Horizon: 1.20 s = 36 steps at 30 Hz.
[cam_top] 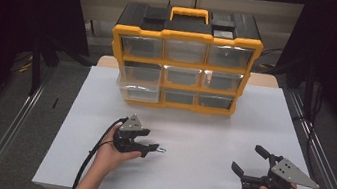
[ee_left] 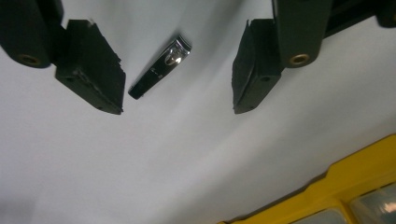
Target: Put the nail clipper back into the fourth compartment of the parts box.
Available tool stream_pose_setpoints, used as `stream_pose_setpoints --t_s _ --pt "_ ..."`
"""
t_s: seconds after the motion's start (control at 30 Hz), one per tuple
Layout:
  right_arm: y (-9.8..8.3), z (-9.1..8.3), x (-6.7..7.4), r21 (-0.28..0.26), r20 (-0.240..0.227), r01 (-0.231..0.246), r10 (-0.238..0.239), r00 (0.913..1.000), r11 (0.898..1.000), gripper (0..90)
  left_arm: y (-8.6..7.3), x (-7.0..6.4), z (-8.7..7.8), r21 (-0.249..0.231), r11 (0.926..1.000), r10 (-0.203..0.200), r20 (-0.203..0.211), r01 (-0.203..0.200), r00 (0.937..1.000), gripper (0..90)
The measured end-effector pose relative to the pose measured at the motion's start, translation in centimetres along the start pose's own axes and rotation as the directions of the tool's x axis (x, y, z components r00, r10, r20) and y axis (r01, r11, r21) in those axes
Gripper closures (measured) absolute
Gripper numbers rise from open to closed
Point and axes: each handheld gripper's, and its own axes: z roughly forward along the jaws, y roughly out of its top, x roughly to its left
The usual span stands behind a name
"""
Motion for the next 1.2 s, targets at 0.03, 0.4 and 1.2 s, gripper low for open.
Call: stream_pose_setpoints --t_s 0.03,0.4,1.2 --pt "0.0 0.0 0.0 0.000 0.000 0.000 0.000 1.0000 1.000 1.5 0.0 0.0 0.0 -0.001 1.0000 0.000 -0.003 0.000 1.0000 37.2" --pt "0.0 -0.1 0.0 0.000 0.004 -0.001 0.001 1.0000 1.000 1.7 -0.2 -0.2 1.0 0.080 0.9968 -0.015 0.069 0.010 0.9975 56.3" --pt "0.0 -0.2 -0.1 -0.001 0.002 -0.002 0.002 1.0000 1.000 1.7 0.1 -0.8 1.4 0.163 0.9850 0.040 0.093 -0.055 0.9949 79.4"
